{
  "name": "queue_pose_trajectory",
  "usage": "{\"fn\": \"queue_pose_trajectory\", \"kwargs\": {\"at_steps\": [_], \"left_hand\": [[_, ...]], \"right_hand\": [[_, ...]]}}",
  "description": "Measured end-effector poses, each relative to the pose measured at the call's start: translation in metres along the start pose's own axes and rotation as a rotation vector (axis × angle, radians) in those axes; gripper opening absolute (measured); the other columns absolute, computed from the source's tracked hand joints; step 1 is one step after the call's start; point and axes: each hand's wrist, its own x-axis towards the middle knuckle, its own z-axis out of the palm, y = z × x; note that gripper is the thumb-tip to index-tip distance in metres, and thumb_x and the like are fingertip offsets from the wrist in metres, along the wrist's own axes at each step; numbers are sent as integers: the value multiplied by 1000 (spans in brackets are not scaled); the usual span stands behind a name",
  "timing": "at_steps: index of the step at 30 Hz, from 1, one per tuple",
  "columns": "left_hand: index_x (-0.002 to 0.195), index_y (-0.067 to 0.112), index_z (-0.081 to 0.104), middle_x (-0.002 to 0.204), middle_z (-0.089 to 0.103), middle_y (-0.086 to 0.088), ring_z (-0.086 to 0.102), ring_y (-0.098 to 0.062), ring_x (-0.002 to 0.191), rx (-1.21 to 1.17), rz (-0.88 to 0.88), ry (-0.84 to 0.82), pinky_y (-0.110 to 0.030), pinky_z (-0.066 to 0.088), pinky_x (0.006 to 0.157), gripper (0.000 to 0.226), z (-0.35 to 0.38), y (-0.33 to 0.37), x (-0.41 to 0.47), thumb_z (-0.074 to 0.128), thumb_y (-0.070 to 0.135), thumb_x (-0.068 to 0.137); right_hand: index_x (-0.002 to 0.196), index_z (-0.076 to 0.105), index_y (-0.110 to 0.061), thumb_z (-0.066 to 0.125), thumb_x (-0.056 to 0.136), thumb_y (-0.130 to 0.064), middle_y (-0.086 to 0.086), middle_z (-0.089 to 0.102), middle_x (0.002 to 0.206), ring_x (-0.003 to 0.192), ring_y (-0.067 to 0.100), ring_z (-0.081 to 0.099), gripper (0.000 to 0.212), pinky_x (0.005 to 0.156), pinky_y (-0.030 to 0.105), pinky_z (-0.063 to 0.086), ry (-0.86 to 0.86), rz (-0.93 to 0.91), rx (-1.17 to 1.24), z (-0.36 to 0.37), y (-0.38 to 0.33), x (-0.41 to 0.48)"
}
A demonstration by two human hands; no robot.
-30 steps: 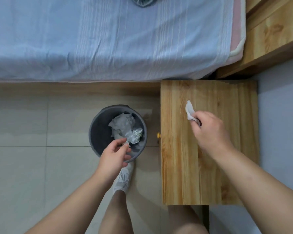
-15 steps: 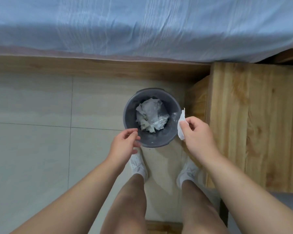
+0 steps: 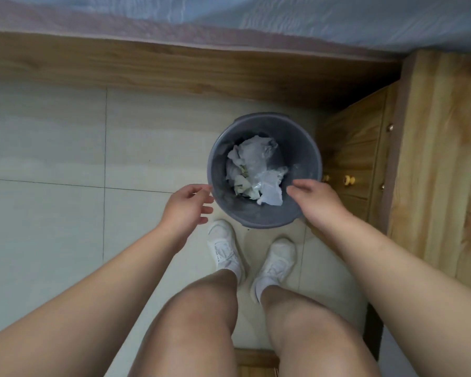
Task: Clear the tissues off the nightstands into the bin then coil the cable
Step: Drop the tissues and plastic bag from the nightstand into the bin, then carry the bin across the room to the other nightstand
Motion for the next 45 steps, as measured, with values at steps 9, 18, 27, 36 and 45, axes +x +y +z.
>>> {"fn": "queue_pose_trajectory", "kwargs": {"at_steps": [9,18,27,36,45], "left_hand": [[103,29,70,104,75,1,71,-17,88,62,41,81,-30,58,69,5,4,11,22,68,25,100],[118,30,72,104,82,2,77,-30,102,39,-4,-98,-38,67,70,34,26,-2,89,68,3,99],[104,27,73,84,84,7,79,-15,75,-56,-61,-104,-30,63,55,46,-16,16,-20,55,-12,89],[111,20,71,108,79,-12,74,-33,96,-209,7,27,-43,65,68,42,-118,102,-286,53,-12,90],[114,18,71,85,82,4,78,-12,71,-486,110,174,-31,63,59,42,-185,102,-454,58,-11,88]], "right_hand": [[108,70,-27,71,94,-25,-10,71,96,83,3,62,14,64,21,42,405,173,278,-15,32,-8],[91,68,-23,75,82,-4,10,77,107,102,33,73,22,94,56,60,210,256,321,17,51,53],[85,71,-24,64,65,-14,3,79,89,84,29,76,24,79,57,64,179,129,211,-31,12,-47],[84,74,-16,69,75,-1,8,77,81,80,35,74,18,75,57,63,109,-180,-41,-132,-142,-277],[81,72,-15,66,74,-10,4,76,76,78,33,73,11,69,50,61,16,-548,-221,-173,-234,-436]]}}
